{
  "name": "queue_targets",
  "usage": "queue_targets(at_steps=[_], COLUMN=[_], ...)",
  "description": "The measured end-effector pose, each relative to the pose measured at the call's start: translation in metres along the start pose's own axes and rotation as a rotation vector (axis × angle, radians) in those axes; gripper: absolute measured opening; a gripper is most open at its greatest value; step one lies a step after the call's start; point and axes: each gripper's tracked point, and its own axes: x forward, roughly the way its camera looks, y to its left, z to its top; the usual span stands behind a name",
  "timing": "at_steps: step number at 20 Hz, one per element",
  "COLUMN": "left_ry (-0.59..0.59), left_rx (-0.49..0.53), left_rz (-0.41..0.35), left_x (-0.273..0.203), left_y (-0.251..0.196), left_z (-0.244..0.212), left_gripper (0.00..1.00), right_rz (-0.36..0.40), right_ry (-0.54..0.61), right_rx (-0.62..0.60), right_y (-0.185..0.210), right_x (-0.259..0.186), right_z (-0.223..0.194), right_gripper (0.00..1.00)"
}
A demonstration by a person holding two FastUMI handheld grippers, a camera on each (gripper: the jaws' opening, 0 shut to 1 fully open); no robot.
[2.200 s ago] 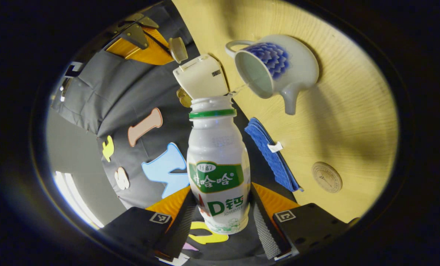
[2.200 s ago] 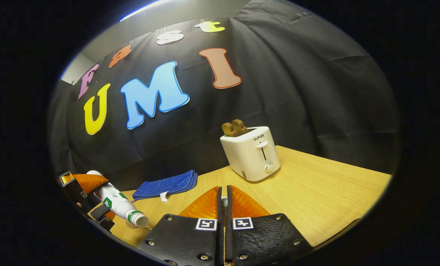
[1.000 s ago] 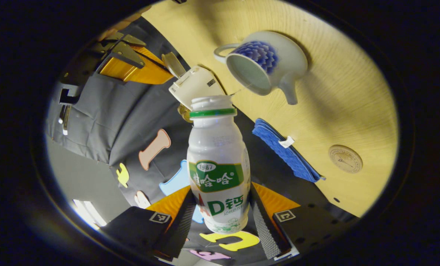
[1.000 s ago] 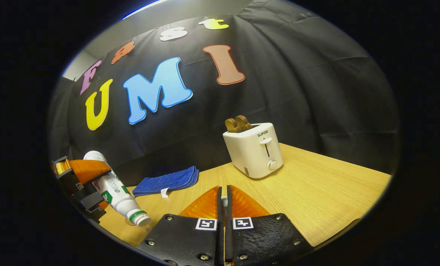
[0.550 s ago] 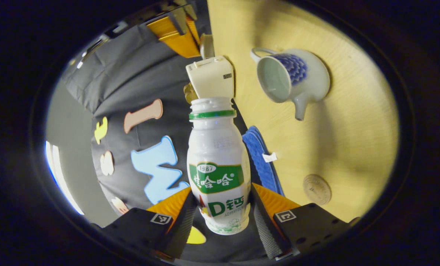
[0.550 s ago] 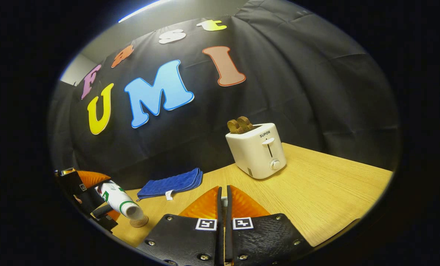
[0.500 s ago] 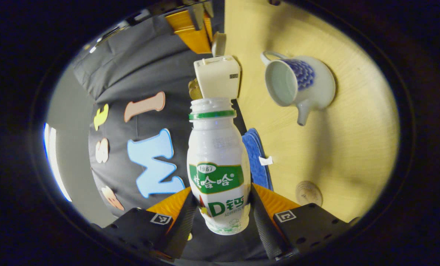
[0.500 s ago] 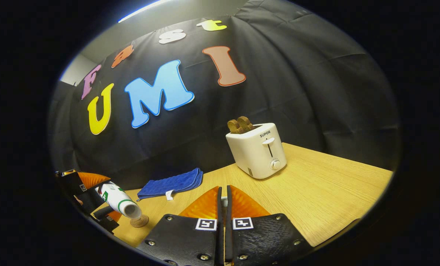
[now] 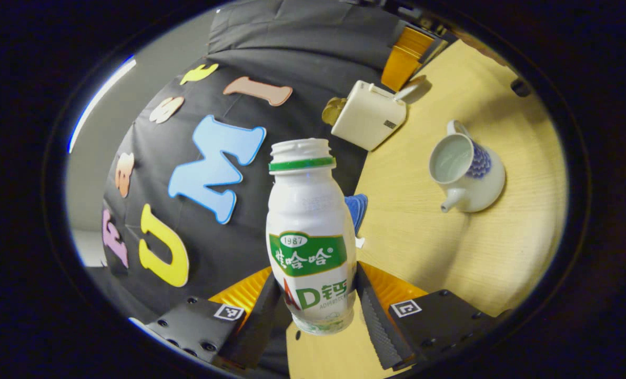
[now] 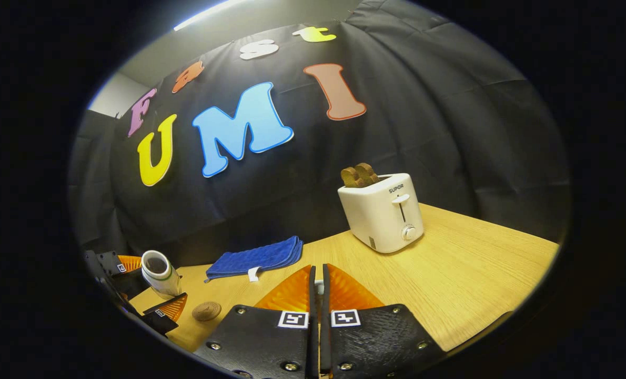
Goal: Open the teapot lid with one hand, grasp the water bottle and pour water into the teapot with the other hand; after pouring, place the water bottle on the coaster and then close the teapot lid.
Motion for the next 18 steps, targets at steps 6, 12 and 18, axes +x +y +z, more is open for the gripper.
queue_targets(at_steps=[6,12,18], left_ry=[0.041,0.065,0.046], left_rx=[-0.322,-0.584,-0.738], left_rz=[-0.014,-0.011,-0.011], left_x=[-0.008,-0.014,-0.027], left_y=[0.002,0.01,0.018], left_z=[-0.025,-0.048,-0.05], left_gripper=[0.92,0.87,0.92], right_rz=[0.131,0.21,0.232], right_ry=[0.012,0.057,0.112], right_rx=[-0.059,-0.112,-0.142], right_y=[0.042,0.069,0.081], right_x=[-0.001,-0.001,0.003], right_z=[-0.01,-0.03,-0.049], right_gripper=[0.02,0.01,0.01])
